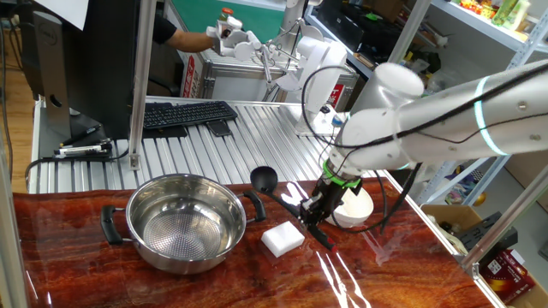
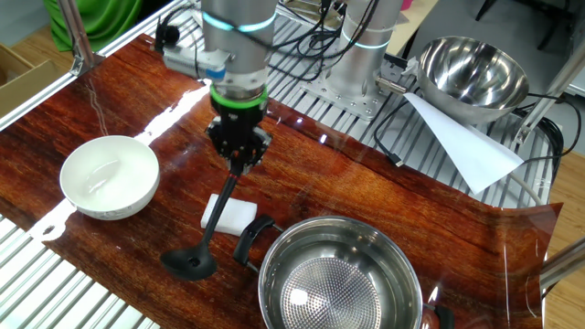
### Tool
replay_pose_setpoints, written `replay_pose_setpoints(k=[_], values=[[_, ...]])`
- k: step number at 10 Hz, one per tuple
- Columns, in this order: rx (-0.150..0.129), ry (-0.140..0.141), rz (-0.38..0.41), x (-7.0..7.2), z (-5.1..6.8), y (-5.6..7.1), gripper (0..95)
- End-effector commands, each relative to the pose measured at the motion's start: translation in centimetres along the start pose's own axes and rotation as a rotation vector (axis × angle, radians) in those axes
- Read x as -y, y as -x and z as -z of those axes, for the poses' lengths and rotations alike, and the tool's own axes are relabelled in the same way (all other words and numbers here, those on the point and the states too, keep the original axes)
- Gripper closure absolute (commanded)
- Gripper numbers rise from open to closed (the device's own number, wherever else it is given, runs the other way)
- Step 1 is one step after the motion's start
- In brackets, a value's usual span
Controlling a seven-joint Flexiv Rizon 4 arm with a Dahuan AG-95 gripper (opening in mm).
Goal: Scoop water with a large spoon from one bowl to another
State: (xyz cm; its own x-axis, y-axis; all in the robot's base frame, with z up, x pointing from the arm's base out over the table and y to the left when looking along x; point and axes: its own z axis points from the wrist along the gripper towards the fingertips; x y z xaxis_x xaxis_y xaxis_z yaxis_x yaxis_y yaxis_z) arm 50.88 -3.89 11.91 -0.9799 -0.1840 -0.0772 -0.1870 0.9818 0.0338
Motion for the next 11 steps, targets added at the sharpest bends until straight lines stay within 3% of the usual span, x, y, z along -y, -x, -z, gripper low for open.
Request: replay_pose_setpoints(k=[1,3,6,8,11], values=[[0.0,-0.005,-0.003,-0.7,1.0,0.1,95.0],[-0.01,-0.017,-0.01,-2.0,2.4,0.1,95.0],[-0.064,-0.017,-0.023,-3.9,4.5,-0.2,95.0],[-0.071,-0.014,-0.032,-4.7,5.4,-0.5,95.0],[-0.101,-0.021,-0.087,-8.4,8.0,-1.7,95.0]])
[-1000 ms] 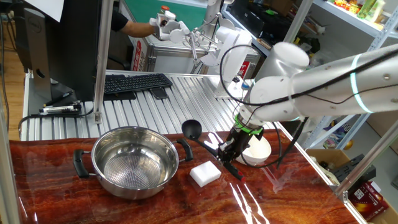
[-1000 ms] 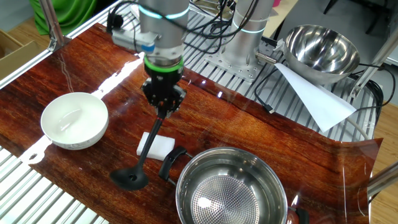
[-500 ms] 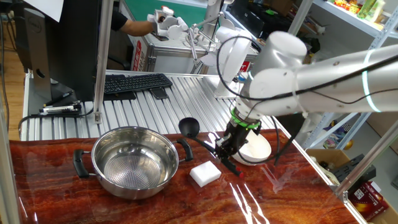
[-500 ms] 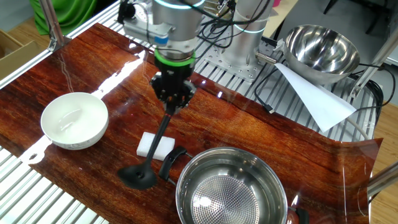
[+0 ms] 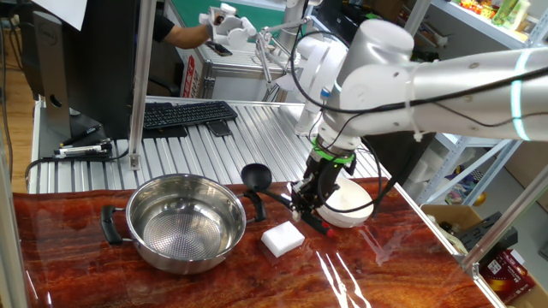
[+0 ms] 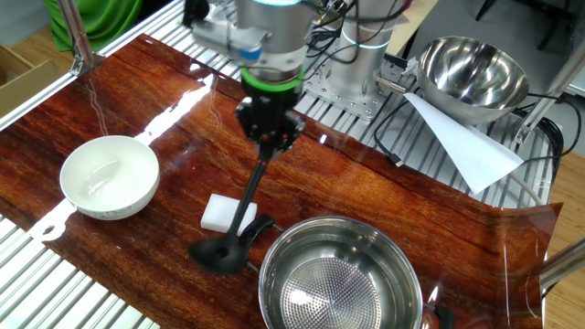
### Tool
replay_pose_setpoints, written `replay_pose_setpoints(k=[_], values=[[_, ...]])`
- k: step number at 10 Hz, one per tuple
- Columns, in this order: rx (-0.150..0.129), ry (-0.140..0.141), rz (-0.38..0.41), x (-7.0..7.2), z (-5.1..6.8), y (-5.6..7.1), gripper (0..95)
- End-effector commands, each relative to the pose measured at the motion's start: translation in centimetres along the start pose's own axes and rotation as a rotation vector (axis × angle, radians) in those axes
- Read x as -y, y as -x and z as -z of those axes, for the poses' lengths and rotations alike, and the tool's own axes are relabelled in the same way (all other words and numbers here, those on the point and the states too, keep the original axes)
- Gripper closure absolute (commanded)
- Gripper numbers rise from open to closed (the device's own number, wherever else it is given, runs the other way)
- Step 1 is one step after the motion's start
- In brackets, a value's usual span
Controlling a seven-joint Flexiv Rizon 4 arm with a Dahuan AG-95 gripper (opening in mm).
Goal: Scoop water with a large spoon from one bowl to another
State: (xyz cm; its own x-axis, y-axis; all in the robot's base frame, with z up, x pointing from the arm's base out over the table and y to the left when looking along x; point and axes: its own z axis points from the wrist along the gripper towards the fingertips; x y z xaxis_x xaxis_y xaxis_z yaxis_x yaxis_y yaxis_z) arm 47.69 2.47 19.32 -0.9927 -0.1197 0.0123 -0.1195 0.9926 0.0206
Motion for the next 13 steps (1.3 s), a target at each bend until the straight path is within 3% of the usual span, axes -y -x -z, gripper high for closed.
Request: replay_pose_setpoints(k=[1,4,7,9,13], values=[[-0.021,-0.007,-0.03,-2.2,1.2,-0.9,95.0],[-0.06,-0.021,-0.054,-4.8,2.2,-2.4,95.0],[-0.078,-0.024,-0.068,-6.4,2.5,-3.4,95.0],[-0.079,-0.021,-0.075,-7.3,2.6,-4.0,95.0],[-0.097,-0.02,-0.076,-7.4,2.3,-4.4,95.0]])
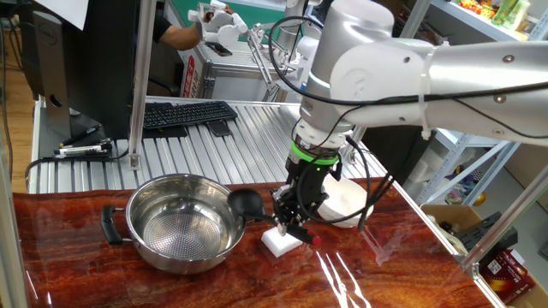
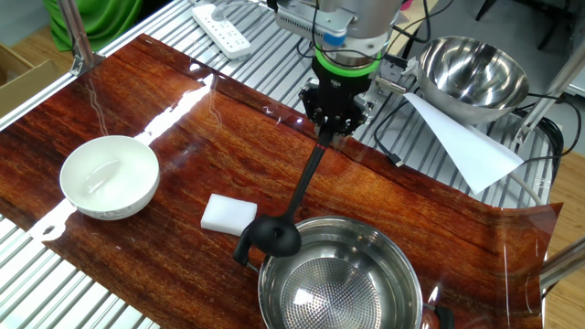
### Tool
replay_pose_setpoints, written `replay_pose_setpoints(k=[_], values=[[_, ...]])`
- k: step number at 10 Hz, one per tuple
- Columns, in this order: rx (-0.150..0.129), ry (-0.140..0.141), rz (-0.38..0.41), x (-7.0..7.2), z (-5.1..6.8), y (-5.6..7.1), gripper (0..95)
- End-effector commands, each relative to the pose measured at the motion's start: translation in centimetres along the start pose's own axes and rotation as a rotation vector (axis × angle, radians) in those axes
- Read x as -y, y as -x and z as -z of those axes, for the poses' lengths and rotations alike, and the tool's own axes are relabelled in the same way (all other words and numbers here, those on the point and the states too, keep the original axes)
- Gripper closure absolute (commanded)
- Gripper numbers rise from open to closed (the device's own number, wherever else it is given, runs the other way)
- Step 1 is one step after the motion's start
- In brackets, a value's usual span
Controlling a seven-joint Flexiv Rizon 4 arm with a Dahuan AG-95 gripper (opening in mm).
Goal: Scoop water with a large spoon from one bowl to another
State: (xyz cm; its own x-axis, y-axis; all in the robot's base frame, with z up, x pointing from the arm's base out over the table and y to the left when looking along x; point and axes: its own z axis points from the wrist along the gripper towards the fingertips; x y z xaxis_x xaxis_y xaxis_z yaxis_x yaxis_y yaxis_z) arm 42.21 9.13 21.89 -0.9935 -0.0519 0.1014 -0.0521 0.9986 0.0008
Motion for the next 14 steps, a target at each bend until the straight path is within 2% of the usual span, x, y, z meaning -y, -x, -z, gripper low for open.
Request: replay_pose_setpoints(k=[1,3,4,9,14], values=[[-0.008,-0.005,-0.013,-0.21,-0.14,0.45,95.0],[0.003,-0.014,-0.016,-0.28,-0.23,0.75,95.0],[0.002,-0.027,-0.017,-0.29,-0.24,0.75,95.0],[0.002,-0.043,-0.011,-0.31,-0.28,0.81,95.0],[0.009,-0.027,0.024,-0.31,-0.28,0.81,95.0]])
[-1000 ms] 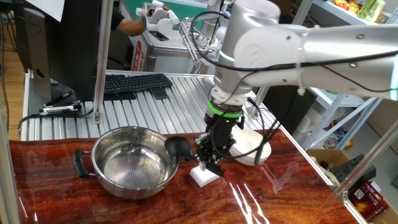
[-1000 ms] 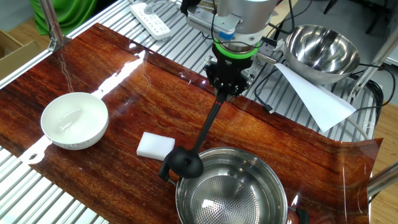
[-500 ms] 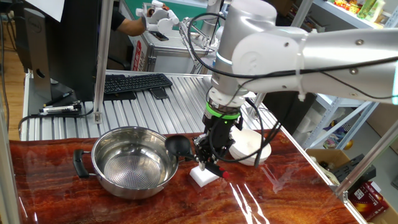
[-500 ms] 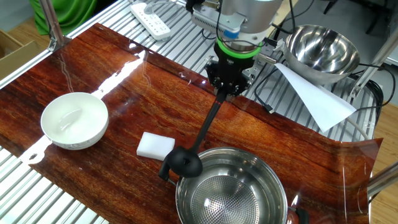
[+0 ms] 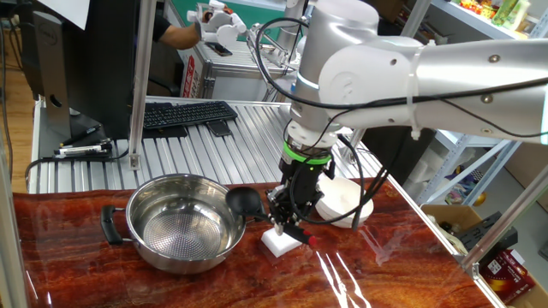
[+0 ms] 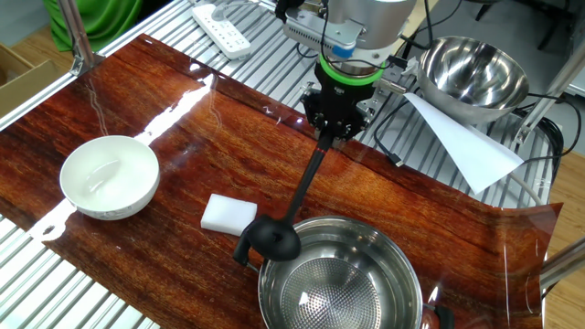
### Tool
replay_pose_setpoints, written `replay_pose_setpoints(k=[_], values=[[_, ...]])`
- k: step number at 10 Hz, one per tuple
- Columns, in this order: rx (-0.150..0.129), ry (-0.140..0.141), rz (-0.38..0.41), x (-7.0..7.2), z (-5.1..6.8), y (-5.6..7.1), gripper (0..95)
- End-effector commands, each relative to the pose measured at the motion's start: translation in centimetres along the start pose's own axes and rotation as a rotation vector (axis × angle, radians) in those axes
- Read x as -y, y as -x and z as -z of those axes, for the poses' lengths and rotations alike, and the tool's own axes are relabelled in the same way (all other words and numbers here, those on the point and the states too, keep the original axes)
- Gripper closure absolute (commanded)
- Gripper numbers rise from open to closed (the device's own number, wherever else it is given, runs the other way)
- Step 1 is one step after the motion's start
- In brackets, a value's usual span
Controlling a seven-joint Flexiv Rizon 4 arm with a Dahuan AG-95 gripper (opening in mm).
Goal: Scoop water with a large spoon from one bowl to another
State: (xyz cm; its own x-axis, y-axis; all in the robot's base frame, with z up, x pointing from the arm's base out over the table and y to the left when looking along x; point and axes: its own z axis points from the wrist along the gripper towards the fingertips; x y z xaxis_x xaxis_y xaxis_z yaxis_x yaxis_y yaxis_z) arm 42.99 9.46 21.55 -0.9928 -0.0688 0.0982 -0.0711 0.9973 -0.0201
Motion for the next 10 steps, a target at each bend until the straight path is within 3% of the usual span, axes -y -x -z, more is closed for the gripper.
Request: replay_pose_setpoints(k=[1,4,8,10], values=[[0.005,-0.005,0.018,-0.03,-0.02,-0.02,95.0],[0.014,0.036,0.024,-0.03,-0.02,-0.02,95.0],[0.035,0.03,0.086,-0.03,-0.02,-0.02,95.0],[0.063,0.022,0.117,-0.03,-0.02,-0.02,95.0]])
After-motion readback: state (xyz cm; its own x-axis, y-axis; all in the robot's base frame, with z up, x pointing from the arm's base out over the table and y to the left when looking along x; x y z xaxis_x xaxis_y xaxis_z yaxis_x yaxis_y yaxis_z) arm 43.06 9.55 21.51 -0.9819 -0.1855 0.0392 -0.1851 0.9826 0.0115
